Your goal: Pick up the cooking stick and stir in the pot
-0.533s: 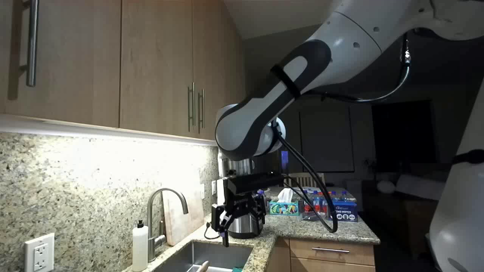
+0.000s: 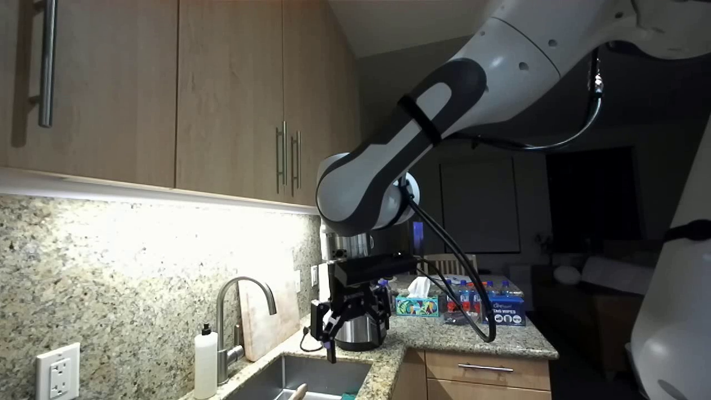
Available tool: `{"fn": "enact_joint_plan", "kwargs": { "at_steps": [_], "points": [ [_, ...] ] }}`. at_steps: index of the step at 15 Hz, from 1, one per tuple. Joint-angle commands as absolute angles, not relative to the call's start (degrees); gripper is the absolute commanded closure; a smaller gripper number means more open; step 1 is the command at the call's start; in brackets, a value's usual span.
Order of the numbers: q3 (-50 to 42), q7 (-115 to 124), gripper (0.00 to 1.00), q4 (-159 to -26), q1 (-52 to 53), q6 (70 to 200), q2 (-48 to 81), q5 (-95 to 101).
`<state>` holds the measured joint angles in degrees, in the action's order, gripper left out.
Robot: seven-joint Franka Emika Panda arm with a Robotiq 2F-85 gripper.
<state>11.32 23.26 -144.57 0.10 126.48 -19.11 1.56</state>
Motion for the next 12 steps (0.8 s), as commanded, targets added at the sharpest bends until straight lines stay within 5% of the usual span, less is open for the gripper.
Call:
{"fn": "enact_joint_plan", "kwargs": {
  "at_steps": [1,12],
  "points": [
    [10.56,23.46,0.00,-144.51,0.86,126.37,-19.07,1.86],
    [3.02,10.44,0.00,-149.21,3.90,147.82,-15.23,-9.77]
  ]
}}
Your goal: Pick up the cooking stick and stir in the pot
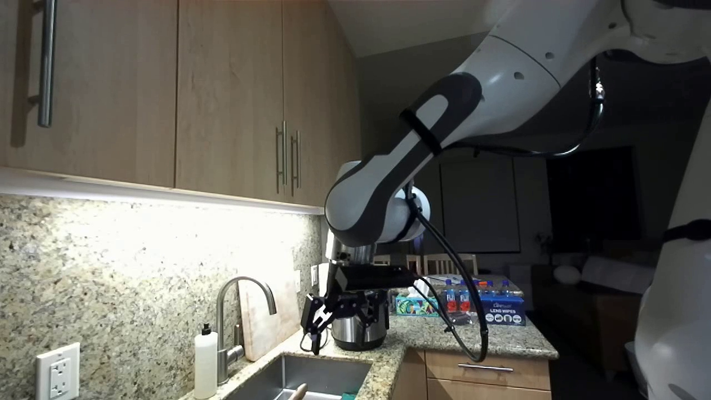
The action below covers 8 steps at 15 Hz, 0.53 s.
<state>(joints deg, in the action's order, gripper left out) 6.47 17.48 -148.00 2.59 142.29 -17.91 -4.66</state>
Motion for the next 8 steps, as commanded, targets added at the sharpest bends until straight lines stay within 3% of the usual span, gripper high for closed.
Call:
{"fn": "enact_joint_plan", "kwargs": {
  "at_steps": [1,8],
  "points": [
    [1.89,7.99,0.00,-149.13,4.23,149.14,-14.18,-11.65],
    [-0.41,-7.38,0.00,-142.01,5.49,152.91,-3.70,-15.29]
  ]
}}
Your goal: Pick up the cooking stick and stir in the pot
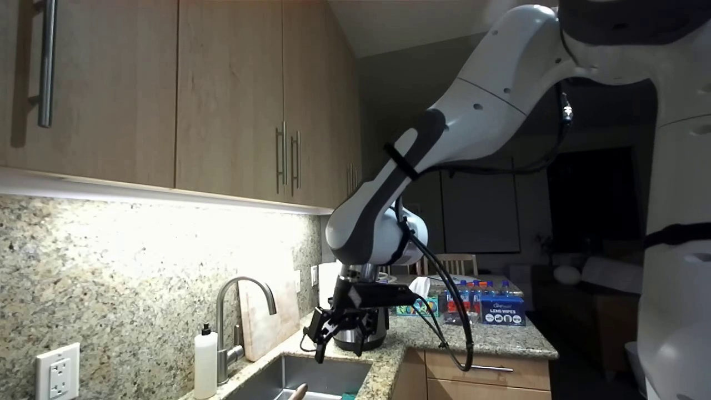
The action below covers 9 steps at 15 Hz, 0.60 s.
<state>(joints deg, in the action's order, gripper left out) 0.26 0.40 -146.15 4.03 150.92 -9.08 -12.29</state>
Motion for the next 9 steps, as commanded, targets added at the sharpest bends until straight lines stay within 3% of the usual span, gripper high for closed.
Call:
{"fn": "enact_joint_plan", "kwargs": {
  "at_steps": [1,9],
  "points": [
    [-0.56,-10.89,0.00,-141.04,5.74,153.63,-2.45,-17.26],
    [1.04,-42.77,0.00,-130.30,0.68,140.86,8.02,-47.56]
  ]
}}
